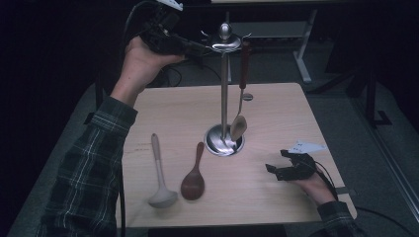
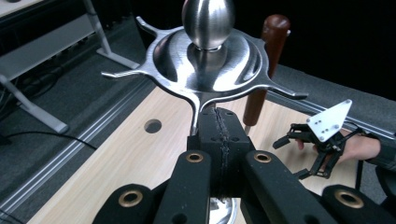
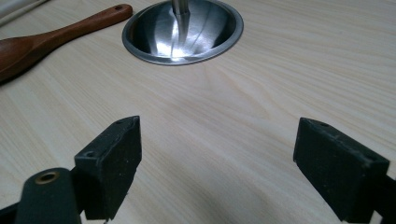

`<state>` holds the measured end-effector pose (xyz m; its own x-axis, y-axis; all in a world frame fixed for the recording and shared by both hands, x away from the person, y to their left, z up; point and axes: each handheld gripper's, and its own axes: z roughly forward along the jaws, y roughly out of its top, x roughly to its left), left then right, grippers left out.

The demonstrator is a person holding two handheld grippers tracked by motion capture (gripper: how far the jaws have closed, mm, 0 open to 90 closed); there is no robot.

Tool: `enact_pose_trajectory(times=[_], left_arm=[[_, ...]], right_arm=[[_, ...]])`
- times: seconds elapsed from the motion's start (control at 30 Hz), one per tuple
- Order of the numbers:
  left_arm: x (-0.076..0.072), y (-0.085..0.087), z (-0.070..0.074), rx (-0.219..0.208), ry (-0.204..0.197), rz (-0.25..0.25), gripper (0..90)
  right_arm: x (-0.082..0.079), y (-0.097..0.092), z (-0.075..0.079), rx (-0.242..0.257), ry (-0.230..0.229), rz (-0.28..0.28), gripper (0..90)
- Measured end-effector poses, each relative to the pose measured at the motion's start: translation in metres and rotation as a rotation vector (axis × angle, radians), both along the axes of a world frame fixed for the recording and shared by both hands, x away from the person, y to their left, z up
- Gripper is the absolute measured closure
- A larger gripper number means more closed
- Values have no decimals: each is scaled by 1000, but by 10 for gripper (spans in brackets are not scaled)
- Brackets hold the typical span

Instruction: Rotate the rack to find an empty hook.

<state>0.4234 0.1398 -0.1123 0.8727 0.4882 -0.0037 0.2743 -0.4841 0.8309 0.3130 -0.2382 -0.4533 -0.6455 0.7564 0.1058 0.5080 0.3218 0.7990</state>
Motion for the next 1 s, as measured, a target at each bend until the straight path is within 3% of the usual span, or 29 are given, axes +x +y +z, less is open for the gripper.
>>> enact_pose_trajectory(times=[0.37, 0.67, 0.73, 0.87, 1.0], left_arm=[[16, 1, 1, 17, -13, 62, 900], [29, 1, -1, -1, -4, 107, 900], [28, 4, -1, 7, 4, 98, 899], [19, 13, 3, -36, 18, 81, 899], [1, 17, 12, -57, 19, 29, 900]], right_arm=[[-1, 0, -1, 1, 4, -8, 148], [0, 0, -1, -8, 8, -3, 148], [-1, 0, -1, -9, 7, -3, 148], [0, -1, -2, -5, 9, -5, 148], [1, 0, -2, -9, 9, -5, 148]])
